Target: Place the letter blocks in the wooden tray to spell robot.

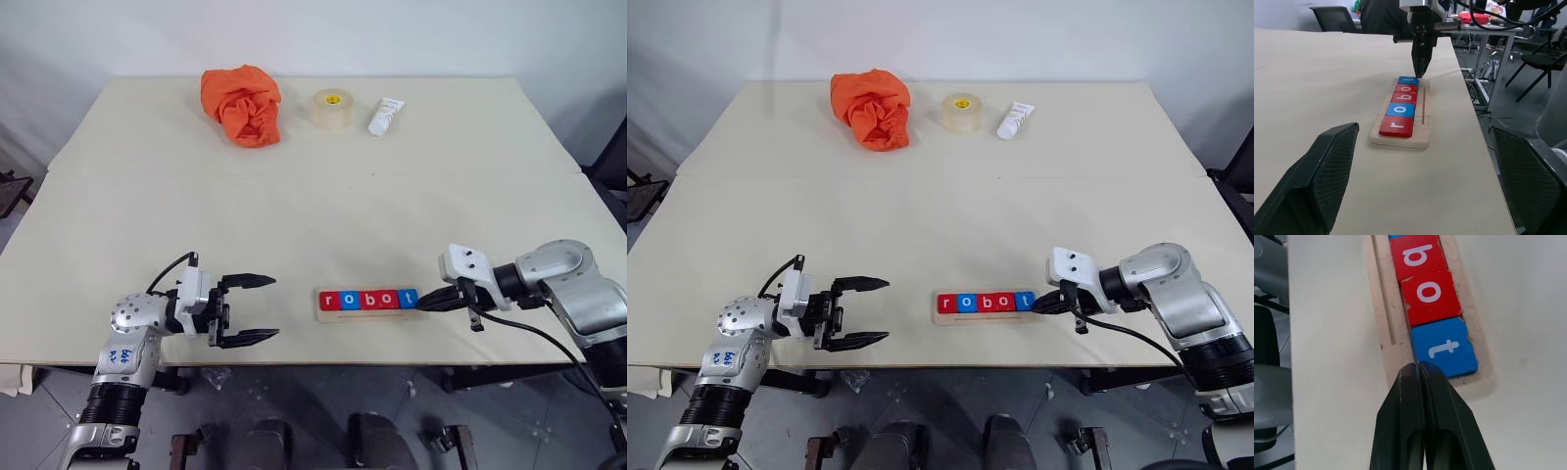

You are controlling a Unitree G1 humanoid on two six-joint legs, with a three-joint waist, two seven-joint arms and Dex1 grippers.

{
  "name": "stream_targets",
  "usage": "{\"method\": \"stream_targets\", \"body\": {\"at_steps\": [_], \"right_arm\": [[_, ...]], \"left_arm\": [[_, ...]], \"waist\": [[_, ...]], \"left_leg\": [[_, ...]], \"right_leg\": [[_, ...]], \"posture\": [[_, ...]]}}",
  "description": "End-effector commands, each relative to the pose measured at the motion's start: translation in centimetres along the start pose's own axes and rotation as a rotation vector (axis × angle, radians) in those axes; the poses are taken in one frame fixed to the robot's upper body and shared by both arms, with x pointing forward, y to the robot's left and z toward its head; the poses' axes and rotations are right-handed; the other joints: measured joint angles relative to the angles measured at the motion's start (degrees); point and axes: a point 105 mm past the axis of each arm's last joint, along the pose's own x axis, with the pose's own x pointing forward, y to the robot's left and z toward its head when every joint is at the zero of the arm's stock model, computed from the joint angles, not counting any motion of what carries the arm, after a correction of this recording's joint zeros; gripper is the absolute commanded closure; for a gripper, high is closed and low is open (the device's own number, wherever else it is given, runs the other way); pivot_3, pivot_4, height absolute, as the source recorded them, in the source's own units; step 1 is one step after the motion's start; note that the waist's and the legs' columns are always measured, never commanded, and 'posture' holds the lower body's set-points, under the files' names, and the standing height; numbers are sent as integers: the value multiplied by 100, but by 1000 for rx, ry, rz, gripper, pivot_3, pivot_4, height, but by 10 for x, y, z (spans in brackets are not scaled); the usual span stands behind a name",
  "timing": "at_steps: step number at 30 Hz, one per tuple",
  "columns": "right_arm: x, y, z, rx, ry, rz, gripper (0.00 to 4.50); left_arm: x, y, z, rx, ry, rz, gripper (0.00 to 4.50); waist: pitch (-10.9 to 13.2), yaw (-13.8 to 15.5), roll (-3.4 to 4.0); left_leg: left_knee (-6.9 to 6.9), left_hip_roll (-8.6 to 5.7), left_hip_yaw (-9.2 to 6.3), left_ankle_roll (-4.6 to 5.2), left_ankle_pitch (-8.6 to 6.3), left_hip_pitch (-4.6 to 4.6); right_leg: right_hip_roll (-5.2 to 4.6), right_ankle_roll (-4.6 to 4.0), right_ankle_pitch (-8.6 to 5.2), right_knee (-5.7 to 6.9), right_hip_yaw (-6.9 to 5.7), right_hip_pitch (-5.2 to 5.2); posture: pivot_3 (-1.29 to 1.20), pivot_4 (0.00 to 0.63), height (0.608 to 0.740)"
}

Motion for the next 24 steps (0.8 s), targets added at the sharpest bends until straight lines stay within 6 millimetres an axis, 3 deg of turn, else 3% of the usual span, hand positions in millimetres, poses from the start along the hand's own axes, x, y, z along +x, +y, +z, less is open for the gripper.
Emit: {"method": "stream_targets", "body": {"at_steps": [1,7,9,12,13,20,24], "right_arm": [[-1,-4,8,-22,-22,-21,4482],[-19,2,21,-53,-67,-37,4320],[-29,6,21,-66,-81,-34,3935],[-40,8,19,-65,-126,-45,2919],[-46,8,16,-60,-151,-50,2400],[-79,16,-8,-35,-289,-72,193],[-91,22,-22,6,-325,-85,53]], "left_arm": [[-1,2,7,31,-5,-4,0],[-2,4,11,39,-13,24,0],[-3,6,13,38,-14,51,0],[-6,10,14,35,-1,91,0],[-8,15,15,34,13,126,0],[-26,19,23,56,9,183,0],[-39,17,27,45,-5,191,0]], "waist": [[0,-4,0],[0,4,0],[0,19,0],[0,24,0],[0,22,0],[0,16,0],[0,0,0]], "left_leg": [[1,0,0,0,0,0],[1,-1,0,0,0,0],[0,-1,-1,0,0,0],[0,-2,-4,1,-1,0],[0,-1,-3,1,-1,0],[-1,0,0,1,0,1],[-1,1,3,1,0,6]], "right_leg": [[0,0,0,0,0,0],[0,0,0,2,0,0],[-1,0,0,1,0,0],[-1,3,2,-3,-1,3],[-1,3,2,-3,-1,4],[0,3,2,-2,-1,5],[0,3,2,1,1,6]], "posture": [[0,150,740],[0,150,740],[0,150,740],[0,150,740],[0,150,740],[0,150,740],[0,150,740]]}}
